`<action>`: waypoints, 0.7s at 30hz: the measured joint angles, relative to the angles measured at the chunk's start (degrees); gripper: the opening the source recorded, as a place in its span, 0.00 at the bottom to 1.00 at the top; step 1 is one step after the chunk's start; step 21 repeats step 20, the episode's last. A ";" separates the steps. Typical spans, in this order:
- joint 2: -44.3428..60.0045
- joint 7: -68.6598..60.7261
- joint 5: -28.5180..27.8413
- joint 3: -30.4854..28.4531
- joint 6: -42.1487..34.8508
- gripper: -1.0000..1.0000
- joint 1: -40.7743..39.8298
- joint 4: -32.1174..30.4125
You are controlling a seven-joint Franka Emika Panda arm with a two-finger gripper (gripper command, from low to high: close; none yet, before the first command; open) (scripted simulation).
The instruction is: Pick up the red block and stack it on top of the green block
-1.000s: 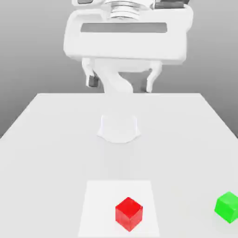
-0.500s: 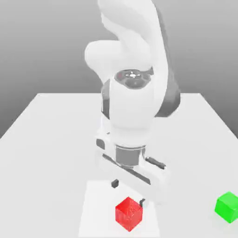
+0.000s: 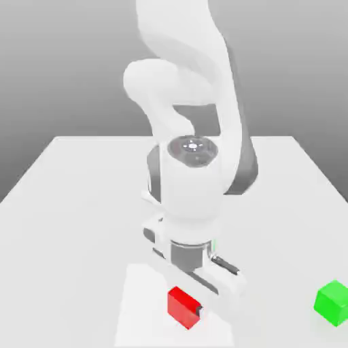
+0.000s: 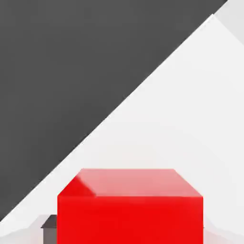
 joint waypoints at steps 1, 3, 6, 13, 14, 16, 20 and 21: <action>-0.80 0.90 0.36 0.77 -1.24 0.00 0.82 0.37; -0.80 5.06 0.05 2.61 -3.10 0.00 3.91 2.06; -0.14 12.33 -0.91 5.55 -5.64 0.00 9.14 4.98; 3.18 28.55 -4.20 10.45 -9.22 0.00 21.16 11.31; 4.88 29.93 -5.52 9.86 -7.97 0.00 22.08 11.64; 8.73 32.29 -8.37 7.88 -4.80 0.00 23.98 12.07; 10.13 33.11 -9.44 7.18 -3.64 1.00 24.58 12.20; 10.13 33.11 -9.44 7.18 -3.64 1.00 24.58 12.20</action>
